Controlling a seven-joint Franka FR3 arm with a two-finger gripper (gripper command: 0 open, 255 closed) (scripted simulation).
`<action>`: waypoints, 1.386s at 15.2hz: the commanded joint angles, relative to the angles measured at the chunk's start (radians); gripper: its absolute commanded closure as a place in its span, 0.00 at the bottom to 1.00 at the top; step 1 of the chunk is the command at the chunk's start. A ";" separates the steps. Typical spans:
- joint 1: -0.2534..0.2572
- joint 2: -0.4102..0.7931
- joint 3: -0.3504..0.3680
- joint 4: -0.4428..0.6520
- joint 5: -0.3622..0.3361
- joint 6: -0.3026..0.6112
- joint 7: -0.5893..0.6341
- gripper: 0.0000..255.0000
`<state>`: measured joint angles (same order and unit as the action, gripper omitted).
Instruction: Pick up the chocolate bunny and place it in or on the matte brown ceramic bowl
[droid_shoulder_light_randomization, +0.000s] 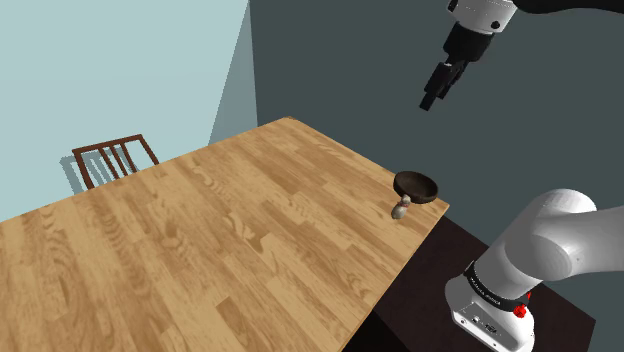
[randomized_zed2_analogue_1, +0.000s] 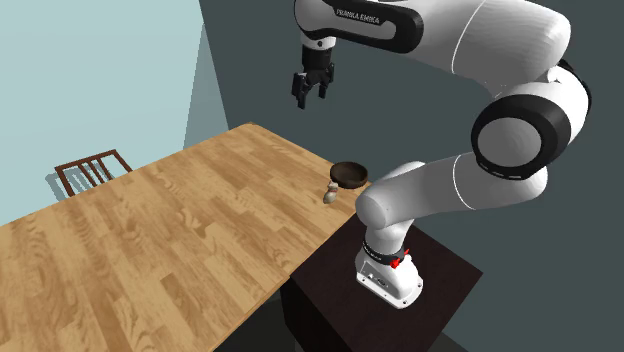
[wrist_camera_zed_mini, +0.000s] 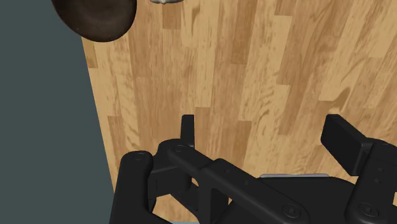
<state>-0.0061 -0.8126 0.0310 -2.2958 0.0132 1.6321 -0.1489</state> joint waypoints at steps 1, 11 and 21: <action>0.000 0.000 0.000 0.000 0.000 0.000 0.000 0.00; -0.081 0.002 -0.103 -0.300 0.015 0.269 0.030 0.00; -0.154 0.140 -0.216 -0.529 0.045 0.594 0.027 0.00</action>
<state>-0.1505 -0.6941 -0.1683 -2.8022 0.0561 2.1856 -0.1148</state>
